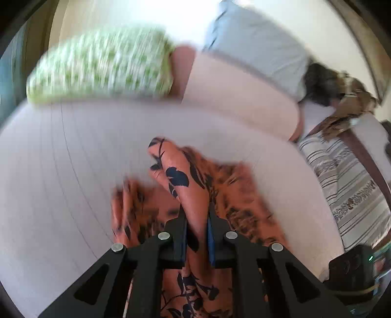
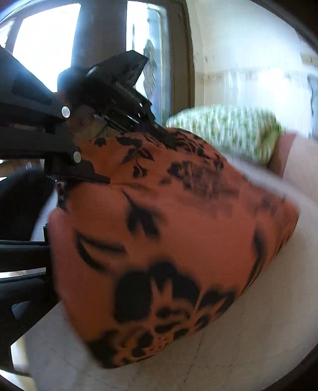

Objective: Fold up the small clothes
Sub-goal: 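Release the left tool and lift both tools above the folded shirt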

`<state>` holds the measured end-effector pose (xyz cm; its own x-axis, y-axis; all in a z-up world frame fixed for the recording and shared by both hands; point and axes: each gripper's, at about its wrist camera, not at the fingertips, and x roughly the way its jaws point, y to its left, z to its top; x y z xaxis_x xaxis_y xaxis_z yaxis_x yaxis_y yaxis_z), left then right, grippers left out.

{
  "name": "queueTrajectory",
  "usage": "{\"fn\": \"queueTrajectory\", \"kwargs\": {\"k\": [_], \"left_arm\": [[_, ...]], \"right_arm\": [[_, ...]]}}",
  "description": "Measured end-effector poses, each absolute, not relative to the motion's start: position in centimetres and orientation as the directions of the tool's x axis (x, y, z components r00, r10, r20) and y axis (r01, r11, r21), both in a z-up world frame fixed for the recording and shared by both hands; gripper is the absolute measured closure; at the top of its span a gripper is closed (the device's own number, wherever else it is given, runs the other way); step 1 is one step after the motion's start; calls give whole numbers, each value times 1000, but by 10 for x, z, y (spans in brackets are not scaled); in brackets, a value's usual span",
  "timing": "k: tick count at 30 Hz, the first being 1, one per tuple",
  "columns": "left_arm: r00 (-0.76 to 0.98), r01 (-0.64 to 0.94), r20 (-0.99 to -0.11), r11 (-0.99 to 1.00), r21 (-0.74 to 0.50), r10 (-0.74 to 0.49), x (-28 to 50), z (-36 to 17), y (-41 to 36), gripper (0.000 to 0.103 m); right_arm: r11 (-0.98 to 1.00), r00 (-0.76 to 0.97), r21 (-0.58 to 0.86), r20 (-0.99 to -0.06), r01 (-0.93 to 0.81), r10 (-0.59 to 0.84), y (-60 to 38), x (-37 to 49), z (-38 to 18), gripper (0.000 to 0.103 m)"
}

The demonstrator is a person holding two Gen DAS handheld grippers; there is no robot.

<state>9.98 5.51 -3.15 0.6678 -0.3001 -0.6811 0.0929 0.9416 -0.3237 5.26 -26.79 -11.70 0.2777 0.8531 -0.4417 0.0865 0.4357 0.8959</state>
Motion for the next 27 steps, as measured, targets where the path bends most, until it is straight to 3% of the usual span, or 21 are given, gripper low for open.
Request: {"fn": "queueTrajectory", "kwargs": {"k": [2,4,8,9,11,16,19,20,21,22,24,27], "left_arm": [[707,99,-652,951,-295,-275,89,-11,71,89],[673,84,-682,946,-313,-285,99,-23,84,89],[451,-118,-854,931,-345,-260,129,-126,120,87],[464,-141,-840,912,-384,-282,126,-137,126,81],[509,-140,-807,896,-422,-301,119,-130,133,78],[497,-88,-831,937,-337,-252,125,-116,114,79],[504,-146,-835,932,-333,-220,118,-117,123,63],[519,-160,-832,934,-321,-196,110,-110,126,63],[541,-165,-823,938,-305,-173,103,-101,127,63],[563,-163,-812,944,-288,-151,92,-92,130,63],[632,-139,-766,955,-260,-117,68,-69,127,63],[646,-54,-754,979,-196,-115,40,-62,101,63]], "right_arm": [[404,297,914,-392,24,871,-263,48,-89,78],[384,284,923,-363,-18,887,-250,49,-78,78],[444,149,893,-449,69,881,-210,58,-140,75],[487,123,867,-498,107,858,-205,57,-162,77],[435,134,892,-450,125,883,-208,53,-174,77],[489,106,871,-491,47,865,-204,58,-157,75],[445,97,892,-452,82,887,-210,50,-166,73],[444,97,892,-451,83,887,-213,49,-164,70],[448,89,891,-453,73,887,-215,46,-160,56],[454,77,889,-457,55,886,-213,46,-156,31],[478,58,878,-477,1,877,-216,34,-141,24],[519,76,841,-514,-153,854,-222,21,-108,24]]}}
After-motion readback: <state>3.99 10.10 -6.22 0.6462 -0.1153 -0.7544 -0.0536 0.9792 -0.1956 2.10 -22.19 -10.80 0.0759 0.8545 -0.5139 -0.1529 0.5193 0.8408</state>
